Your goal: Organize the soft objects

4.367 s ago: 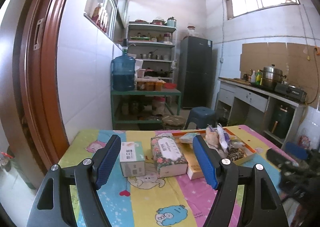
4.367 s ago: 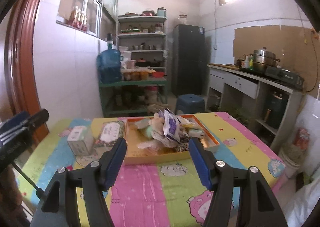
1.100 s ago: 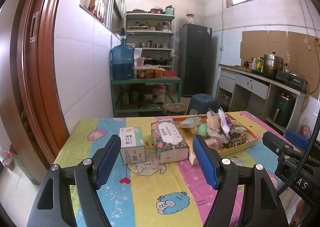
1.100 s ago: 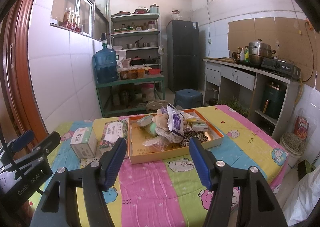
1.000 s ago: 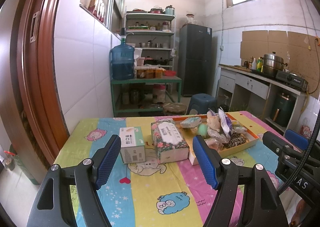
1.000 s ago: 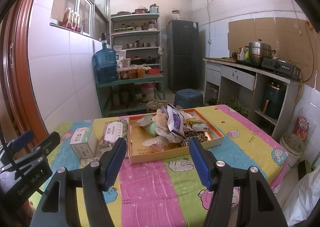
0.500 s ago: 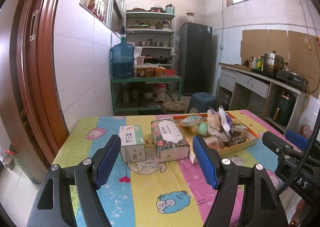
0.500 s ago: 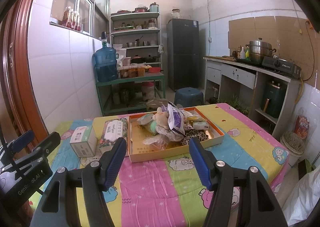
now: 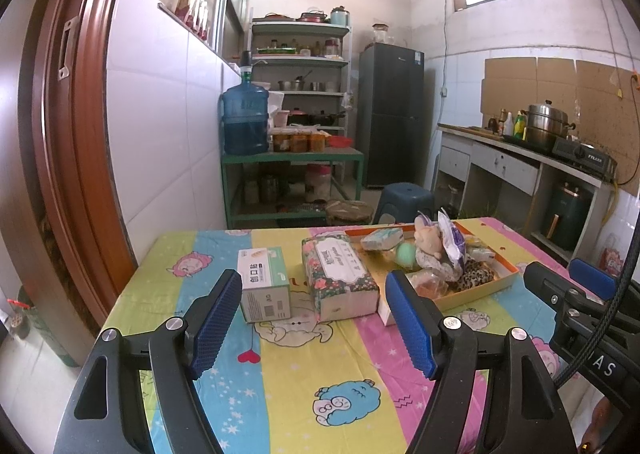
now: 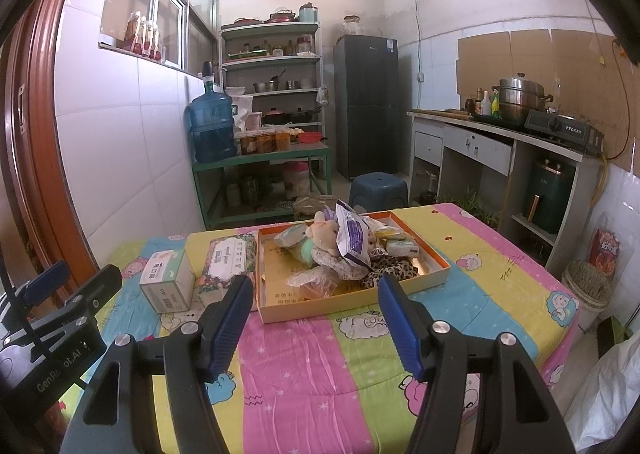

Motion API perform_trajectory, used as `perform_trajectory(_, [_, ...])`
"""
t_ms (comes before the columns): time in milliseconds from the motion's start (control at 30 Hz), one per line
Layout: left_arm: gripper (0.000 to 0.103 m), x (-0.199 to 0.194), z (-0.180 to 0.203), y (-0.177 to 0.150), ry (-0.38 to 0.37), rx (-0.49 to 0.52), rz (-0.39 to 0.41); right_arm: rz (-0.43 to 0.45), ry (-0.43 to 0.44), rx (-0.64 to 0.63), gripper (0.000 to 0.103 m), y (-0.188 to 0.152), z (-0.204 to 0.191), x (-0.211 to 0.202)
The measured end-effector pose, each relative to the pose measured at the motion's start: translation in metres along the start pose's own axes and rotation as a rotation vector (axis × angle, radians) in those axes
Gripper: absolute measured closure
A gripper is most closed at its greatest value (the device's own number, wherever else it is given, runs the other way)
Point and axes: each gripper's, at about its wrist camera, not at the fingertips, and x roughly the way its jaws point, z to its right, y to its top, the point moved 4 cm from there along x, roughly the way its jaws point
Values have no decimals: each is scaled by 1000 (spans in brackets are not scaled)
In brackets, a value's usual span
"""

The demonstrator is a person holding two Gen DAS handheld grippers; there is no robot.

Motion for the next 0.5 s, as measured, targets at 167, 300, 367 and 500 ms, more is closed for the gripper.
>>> perform_trajectory(167, [27, -1, 0, -1, 0, -1, -1, -2, 1, 1, 38, 1, 0, 0])
perform_trajectory(300, [27, 0, 0, 1, -1, 0, -2, -6, 6, 5, 38, -4, 0, 2])
perform_trajectory(367, [27, 0, 0, 0, 0, 1, -4, -7, 4, 3, 38, -3, 0, 2])
perform_trajectory(500, [27, -1, 0, -3, 0, 1, -6, -9, 5, 3, 38, -4, 0, 3])
